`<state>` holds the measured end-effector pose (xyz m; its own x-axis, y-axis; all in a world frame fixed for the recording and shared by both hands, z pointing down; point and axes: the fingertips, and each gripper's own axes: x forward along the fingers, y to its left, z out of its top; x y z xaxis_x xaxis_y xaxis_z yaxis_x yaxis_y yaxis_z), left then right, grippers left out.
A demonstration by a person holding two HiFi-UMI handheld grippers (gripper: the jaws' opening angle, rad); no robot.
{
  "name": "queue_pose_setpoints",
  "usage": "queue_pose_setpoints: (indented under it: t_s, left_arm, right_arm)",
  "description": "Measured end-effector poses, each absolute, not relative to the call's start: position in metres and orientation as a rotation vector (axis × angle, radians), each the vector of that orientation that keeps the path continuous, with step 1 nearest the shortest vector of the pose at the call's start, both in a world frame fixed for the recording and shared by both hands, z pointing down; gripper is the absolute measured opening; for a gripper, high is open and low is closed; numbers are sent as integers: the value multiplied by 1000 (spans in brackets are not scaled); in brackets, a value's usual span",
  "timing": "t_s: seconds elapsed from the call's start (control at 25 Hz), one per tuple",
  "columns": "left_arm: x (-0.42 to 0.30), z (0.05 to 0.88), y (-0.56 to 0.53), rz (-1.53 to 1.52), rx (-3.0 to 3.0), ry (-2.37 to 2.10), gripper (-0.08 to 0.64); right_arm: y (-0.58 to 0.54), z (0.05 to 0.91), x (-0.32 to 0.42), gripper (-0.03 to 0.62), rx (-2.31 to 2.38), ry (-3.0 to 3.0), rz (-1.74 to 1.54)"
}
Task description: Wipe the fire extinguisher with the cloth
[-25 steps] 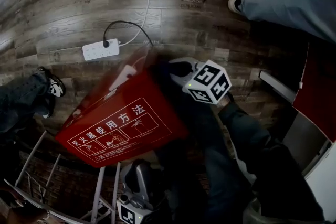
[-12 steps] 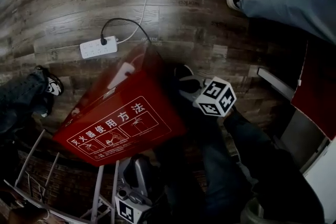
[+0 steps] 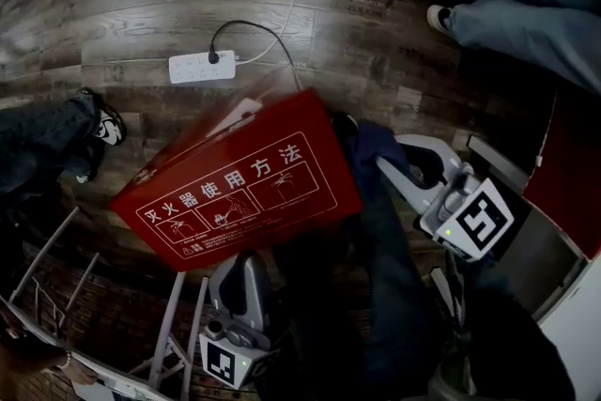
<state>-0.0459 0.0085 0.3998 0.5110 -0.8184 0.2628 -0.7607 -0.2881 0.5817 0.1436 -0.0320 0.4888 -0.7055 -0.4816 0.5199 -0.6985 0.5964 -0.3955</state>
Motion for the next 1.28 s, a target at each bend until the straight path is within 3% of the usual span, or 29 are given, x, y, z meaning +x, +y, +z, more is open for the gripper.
queue_pose_setpoints:
  t_s: [0.12,0.36,0.48,0.68,0.8,1.12,1.28]
  left_arm:
    - [-60,411,19,-65,2046,-1333,-8]
    - [-87,417,39,-37,1969,-1415,-8]
    - [-102,419,41,-21,1954,-1443,-8]
    - [-122,425,49,23,1965,-1474,-8]
    - [-121,433,56,62,1951,-1460,-8]
    - [-112,441,71,39,1923,-1418,-8]
    - [-118,444,80,39,1905,-1422,-9]
  right_arm:
    - [-22,440,104,63,844,-2409,500]
    - [-5,455,-49,64,469,-2290,-26]
    - [0,456,-84,64,413,-2282,-39]
    - [-67,460,7,64,848,-2065,-108]
    - [-79,464,26,64,905,-1967,-9]
    - [-12,461,-155,66,439,-2189,51]
    - [5,460,-176,66,351,-2243,-1]
